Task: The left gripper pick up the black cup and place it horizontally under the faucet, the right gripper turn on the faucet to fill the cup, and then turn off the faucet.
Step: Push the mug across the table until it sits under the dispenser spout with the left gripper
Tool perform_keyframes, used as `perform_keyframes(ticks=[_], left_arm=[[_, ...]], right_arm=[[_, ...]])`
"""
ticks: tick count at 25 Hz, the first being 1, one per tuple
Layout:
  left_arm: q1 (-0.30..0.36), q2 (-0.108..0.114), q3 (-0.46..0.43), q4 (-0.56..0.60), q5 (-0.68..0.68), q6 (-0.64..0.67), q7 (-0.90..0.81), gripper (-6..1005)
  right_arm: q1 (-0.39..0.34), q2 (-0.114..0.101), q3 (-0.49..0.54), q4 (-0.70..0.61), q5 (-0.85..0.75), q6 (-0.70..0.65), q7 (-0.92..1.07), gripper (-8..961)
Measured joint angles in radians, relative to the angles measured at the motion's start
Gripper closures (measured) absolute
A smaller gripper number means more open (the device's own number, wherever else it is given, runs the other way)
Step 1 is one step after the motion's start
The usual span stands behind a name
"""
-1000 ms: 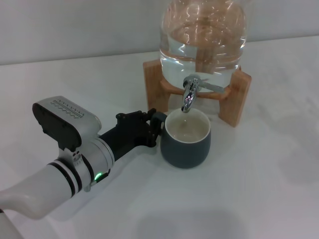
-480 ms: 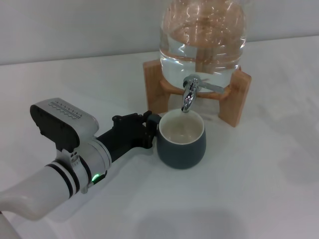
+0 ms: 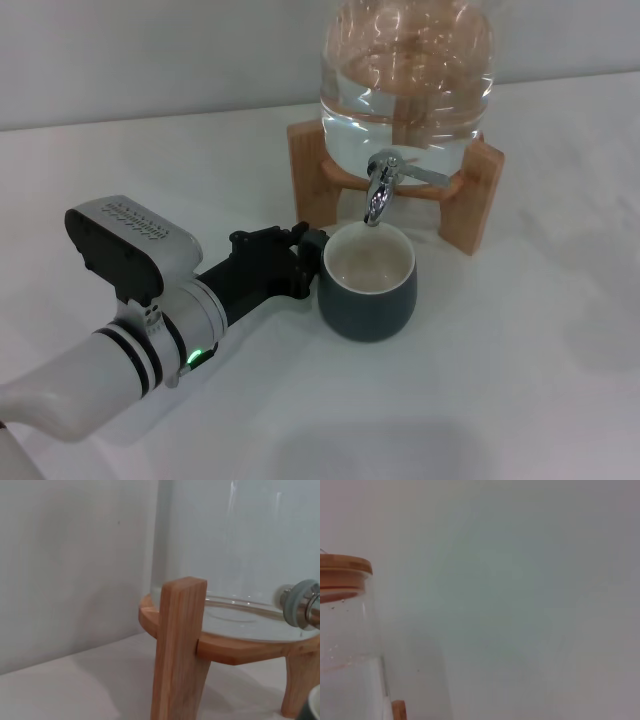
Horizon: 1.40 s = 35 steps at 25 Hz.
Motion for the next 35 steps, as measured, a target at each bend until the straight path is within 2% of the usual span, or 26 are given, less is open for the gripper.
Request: perform_keyframes(ticks=[6,11,35], left_arm=[[0.002,0.0,0.0,0.0,-0.003,-0.004,0.002,809],[0.002,0.0,0.0,0.0,-0.002,-0.004,0.001,706],[0.002,0.001,0.0,0.0,0.0,0.005,0.001,616]], right_arm=[[0.002,0.0,0.001,0.0,0.001,0.0,0.0,99],[0.003,0.0,0.0,0.0,0.0,0.0,0.0,99],[0.003,0.0,0.007,0.0,-0.003,-0.001,0.0,99]])
